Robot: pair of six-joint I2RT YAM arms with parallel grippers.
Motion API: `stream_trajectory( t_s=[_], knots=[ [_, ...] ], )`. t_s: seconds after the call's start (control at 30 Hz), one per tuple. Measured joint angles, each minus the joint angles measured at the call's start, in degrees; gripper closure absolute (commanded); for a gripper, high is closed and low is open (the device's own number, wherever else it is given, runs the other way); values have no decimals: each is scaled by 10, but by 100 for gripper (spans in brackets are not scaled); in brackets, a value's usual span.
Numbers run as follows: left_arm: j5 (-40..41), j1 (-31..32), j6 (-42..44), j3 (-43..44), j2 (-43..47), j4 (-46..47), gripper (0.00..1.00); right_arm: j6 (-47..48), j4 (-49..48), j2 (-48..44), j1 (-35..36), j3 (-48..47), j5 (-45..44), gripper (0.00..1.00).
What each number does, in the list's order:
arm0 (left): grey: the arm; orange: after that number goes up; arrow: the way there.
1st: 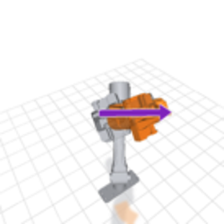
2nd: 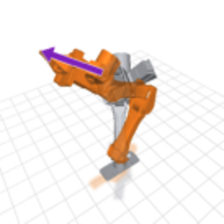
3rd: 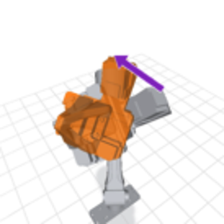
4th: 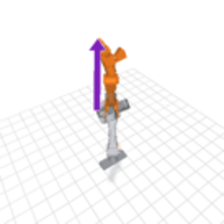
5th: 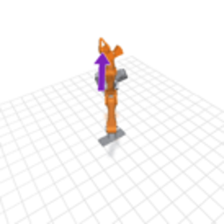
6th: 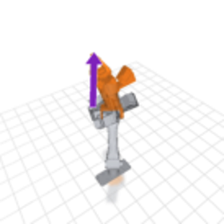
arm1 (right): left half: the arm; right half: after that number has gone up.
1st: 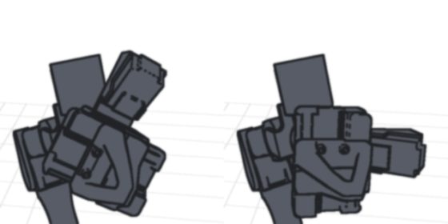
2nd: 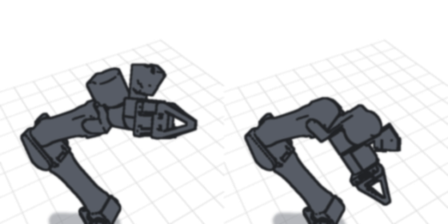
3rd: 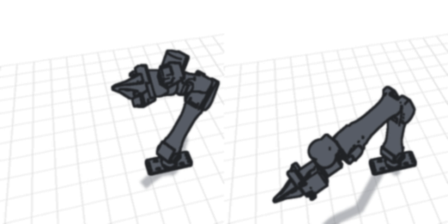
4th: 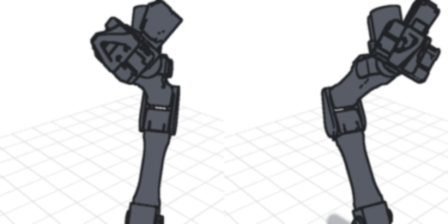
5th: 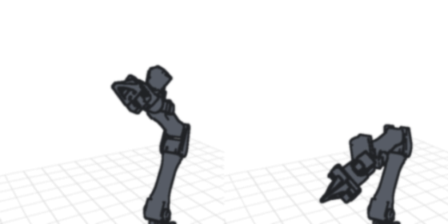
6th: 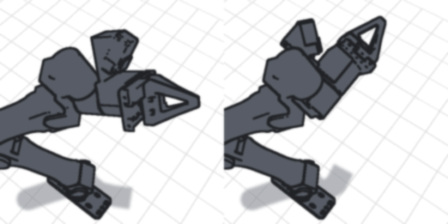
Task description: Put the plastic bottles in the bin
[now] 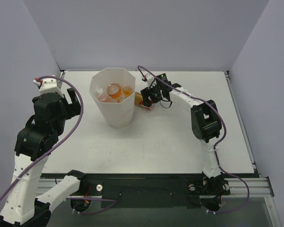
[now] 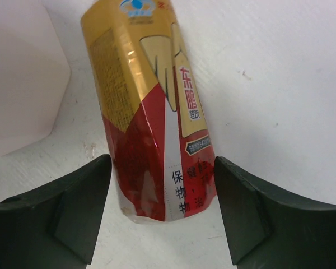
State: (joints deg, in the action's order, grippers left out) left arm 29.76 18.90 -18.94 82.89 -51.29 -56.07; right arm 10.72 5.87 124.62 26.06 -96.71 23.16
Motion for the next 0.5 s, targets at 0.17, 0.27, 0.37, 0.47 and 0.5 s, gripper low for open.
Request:
stream_trajectory(
  t_s=[0.17,0.27,0.37,0.47,0.5],
  knots=[
    [0,0,0,0,0,0,5,-9,1,-9,6,20,-2,50],
    [0,0,0,0,1,0,5,-24,-12,-35,9,57,-7,54],
    [0,0,0,0,2,0,5,-41,-18,-72,11,103,-30,55],
    [-3,0,1,0,5,0,5,-62,-19,-114,14,144,-57,55],
    [-3,0,1,0,6,0,5,-68,-17,-127,14,156,-66,55]
  ],
)
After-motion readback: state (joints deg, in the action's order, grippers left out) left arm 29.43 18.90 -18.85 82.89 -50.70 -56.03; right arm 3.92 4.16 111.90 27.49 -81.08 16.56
